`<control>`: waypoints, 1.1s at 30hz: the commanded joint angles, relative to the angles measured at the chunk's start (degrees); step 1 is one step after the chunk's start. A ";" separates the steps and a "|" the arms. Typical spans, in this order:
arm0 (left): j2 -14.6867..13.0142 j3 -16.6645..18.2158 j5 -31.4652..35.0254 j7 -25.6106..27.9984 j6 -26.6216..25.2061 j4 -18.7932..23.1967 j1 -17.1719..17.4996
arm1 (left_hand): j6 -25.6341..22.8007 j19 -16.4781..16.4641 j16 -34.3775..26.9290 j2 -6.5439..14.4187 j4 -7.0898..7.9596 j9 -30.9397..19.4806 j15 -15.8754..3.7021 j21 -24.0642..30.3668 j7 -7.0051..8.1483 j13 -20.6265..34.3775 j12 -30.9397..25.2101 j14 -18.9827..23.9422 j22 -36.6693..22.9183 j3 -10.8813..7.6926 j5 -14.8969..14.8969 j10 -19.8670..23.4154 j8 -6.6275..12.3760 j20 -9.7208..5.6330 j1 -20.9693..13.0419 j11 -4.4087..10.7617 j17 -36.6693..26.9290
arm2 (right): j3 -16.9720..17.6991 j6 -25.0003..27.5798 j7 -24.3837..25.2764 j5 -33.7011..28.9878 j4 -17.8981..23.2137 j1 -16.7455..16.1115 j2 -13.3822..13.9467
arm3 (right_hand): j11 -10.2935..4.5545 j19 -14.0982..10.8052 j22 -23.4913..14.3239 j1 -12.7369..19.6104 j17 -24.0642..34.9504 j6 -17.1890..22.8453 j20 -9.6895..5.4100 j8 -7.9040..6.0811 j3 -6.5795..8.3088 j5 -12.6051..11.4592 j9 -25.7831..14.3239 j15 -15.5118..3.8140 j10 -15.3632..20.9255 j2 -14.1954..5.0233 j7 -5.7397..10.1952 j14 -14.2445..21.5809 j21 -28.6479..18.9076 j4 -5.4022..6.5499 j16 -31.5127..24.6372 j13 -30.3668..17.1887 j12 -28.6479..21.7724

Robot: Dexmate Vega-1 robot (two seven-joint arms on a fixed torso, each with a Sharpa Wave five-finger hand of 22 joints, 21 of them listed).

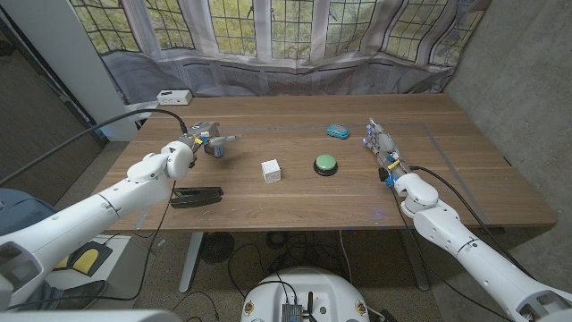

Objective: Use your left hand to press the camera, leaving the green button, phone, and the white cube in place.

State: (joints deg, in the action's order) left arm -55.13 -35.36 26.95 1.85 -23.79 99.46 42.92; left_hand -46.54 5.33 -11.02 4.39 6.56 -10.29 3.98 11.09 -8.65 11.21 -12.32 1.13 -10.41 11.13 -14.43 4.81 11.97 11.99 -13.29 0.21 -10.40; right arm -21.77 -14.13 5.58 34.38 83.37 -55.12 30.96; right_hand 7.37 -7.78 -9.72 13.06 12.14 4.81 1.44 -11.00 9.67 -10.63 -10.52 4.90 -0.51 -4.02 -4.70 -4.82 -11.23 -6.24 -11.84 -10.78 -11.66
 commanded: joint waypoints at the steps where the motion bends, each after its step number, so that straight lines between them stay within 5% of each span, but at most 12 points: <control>1: -0.55 1.25 -0.62 1.71 -0.68 1.37 1.29 | 0.18 -0.05 -0.31 0.48 -0.40 -0.27 0.17 0.41 0.26 0.16 -0.17 0.66 -0.16 0.07 -0.24 0.17 -0.22 0.10 -0.53 0.17 -0.16 | -0.23 -0.07 -0.67 0.17 -0.44 0.22 -0.15 | -0.15 -0.21 -0.24 0.05 0.07 0.37 0.34 0.01 0.28 -0.07 -0.18 0.62 0.04 -0.30 0.02 -0.18 0.03 0.05 0.08 -0.21 0.14; 33: -0.77 1.81 -0.43 3.81 -2.30 2.92 2.70 | -3.21 -0.82 -0.38 2.35 -1.35 -0.41 -0.88 0.62 0.62 0.17 -0.34 2.26 -0.14 -1.19 -0.10 0.74 0.53 0.08 -3.22 0.17 -0.07 | 0.40 0.31 -0.23 0.60 1.07 -1.09 0.74 | -0.19 -0.12 -0.24 -0.09 0.11 0.43 0.39 -0.01 0.28 -0.07 -0.18 0.61 0.04 -0.34 0.12 -0.22 0.06 0.08 0.09 -0.21 0.14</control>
State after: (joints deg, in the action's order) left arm -55.73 -33.85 26.26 4.93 -25.47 101.71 45.08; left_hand -49.75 4.92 -11.24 6.71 5.53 -10.56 3.07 11.49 -8.39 11.21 -12.32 2.88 -10.41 10.10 -14.42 5.34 12.59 12.00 -15.95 0.31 -10.40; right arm -21.64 -14.19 5.17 34.71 83.80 -55.65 31.30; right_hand 7.37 -7.78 -9.72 13.07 12.13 4.81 1.44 -11.00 9.67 -10.63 -10.52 5.01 -0.51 -4.01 -4.70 -4.94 -11.23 -6.24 -11.84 -10.78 -11.66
